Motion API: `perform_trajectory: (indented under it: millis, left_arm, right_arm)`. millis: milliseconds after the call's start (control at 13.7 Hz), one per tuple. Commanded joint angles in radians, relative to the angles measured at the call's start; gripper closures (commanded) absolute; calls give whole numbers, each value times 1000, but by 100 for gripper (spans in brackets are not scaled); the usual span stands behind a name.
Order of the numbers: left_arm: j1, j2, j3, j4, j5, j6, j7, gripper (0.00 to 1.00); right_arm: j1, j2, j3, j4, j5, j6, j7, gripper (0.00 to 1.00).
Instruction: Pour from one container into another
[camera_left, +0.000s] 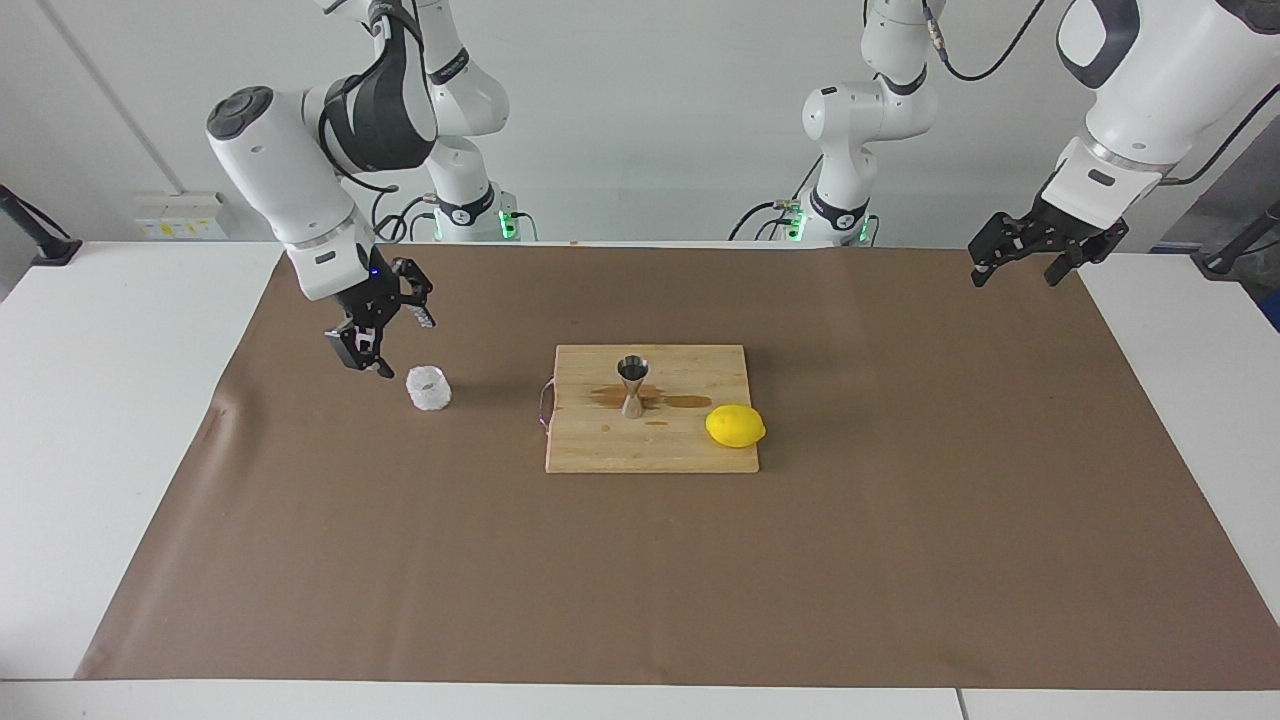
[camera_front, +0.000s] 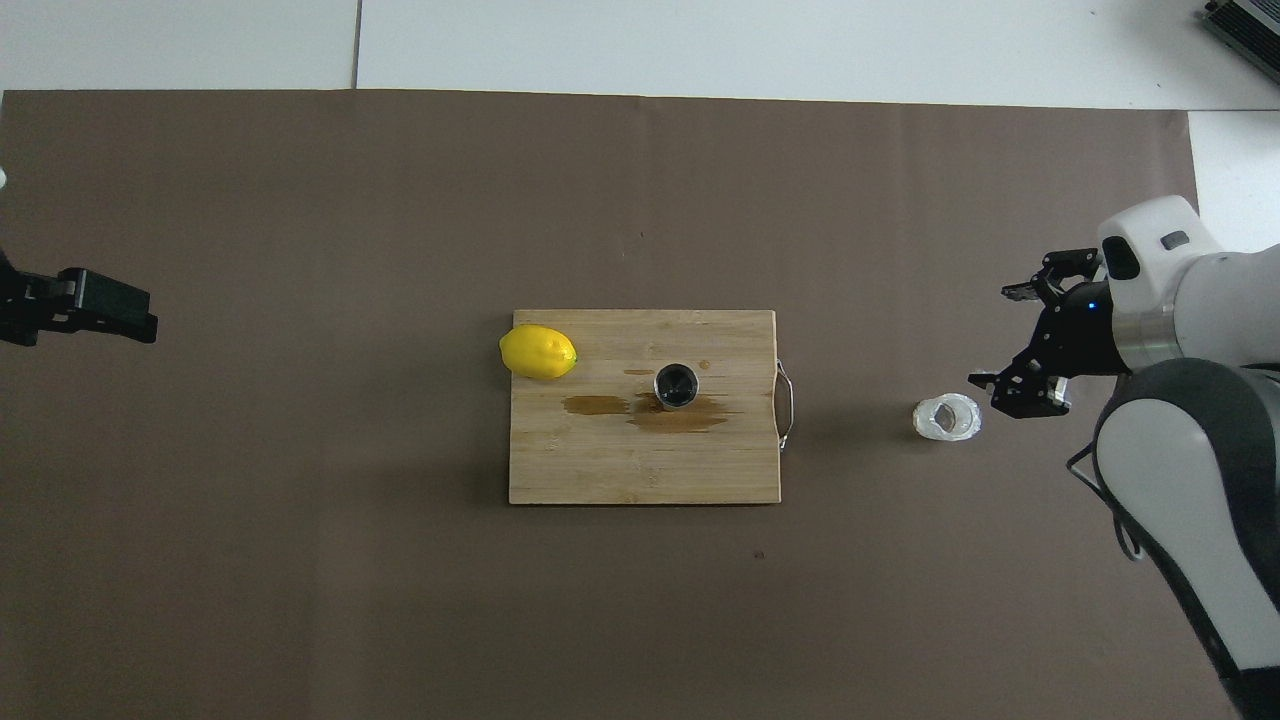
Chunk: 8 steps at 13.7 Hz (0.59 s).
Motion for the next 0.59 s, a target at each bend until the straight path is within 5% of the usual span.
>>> perform_trajectory:
  millis: [0,512]
  left_arm:
    - [-11,7,8,9,10,12,11,0]
    - [-6,5,7,11,7,10,10,0]
  right_arm:
    - [24,11,9,109,-111,-44,291,0]
    - [28,37,9,312,-189,-250,1014,0]
